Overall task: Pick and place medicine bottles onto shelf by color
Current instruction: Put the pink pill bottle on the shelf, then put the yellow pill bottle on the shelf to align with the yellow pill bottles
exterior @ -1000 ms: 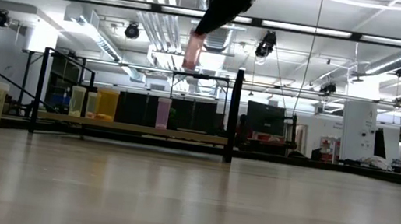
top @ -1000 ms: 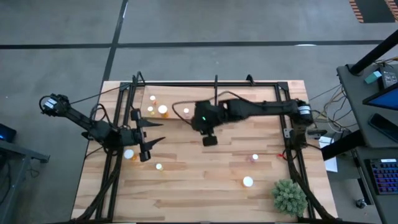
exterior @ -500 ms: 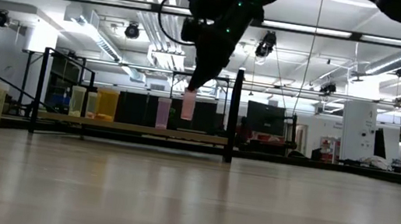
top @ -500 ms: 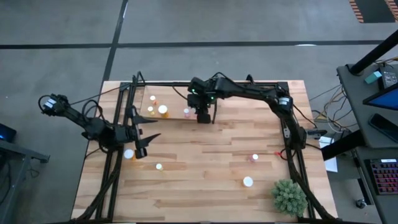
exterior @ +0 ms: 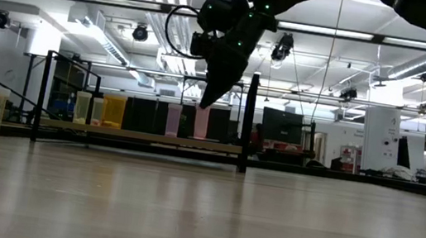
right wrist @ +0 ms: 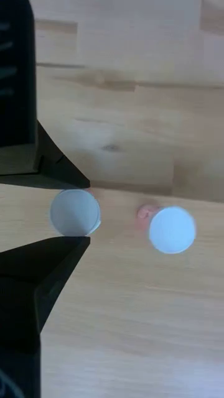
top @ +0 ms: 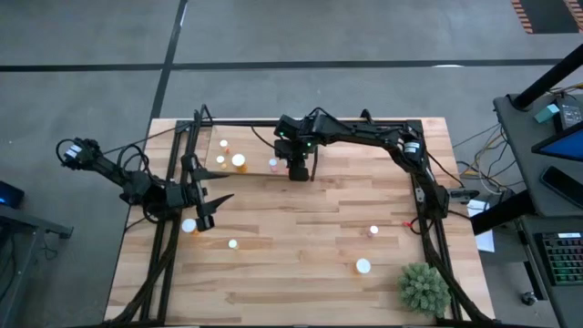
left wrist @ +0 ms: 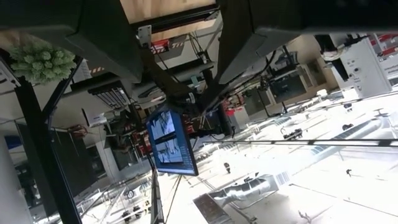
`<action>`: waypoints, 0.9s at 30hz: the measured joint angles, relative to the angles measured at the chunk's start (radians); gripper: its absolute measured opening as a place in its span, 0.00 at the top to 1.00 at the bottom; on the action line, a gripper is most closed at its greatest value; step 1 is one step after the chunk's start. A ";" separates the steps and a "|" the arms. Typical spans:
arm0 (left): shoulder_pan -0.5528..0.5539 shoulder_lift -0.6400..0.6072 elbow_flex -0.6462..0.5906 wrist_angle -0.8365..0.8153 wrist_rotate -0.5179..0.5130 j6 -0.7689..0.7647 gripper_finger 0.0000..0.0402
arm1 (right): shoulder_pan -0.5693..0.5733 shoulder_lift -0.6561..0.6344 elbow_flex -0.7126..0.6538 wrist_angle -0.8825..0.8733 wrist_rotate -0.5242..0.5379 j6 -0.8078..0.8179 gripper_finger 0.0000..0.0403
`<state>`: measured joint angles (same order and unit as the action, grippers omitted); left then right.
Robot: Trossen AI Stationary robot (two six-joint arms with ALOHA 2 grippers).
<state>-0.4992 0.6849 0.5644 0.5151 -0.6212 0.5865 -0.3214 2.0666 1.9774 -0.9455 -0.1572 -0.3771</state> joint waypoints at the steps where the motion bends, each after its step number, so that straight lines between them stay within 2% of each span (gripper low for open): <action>1: 0.000 -0.001 0.000 0.002 0.000 0.000 0.51 | 0.000 0.004 0.000 0.000 0.002 0.000 0.74; 11: 0.000 0.000 0.000 0.000 0.002 -0.001 0.51 | -0.002 0.016 0.000 0.008 0.003 0.002 0.73; 20: 0.000 0.001 0.000 0.001 0.008 -0.002 0.51 | -0.002 0.021 -0.002 0.002 0.005 0.011 0.63; 27: 0.000 0.002 0.000 0.001 0.008 -0.003 0.51 | -0.002 0.019 0.038 -0.014 0.005 0.011 0.62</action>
<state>-0.4992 0.6872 0.5648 0.5157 -0.6132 0.5838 -0.3233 2.0859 2.0154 -0.9595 -0.1520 -0.3660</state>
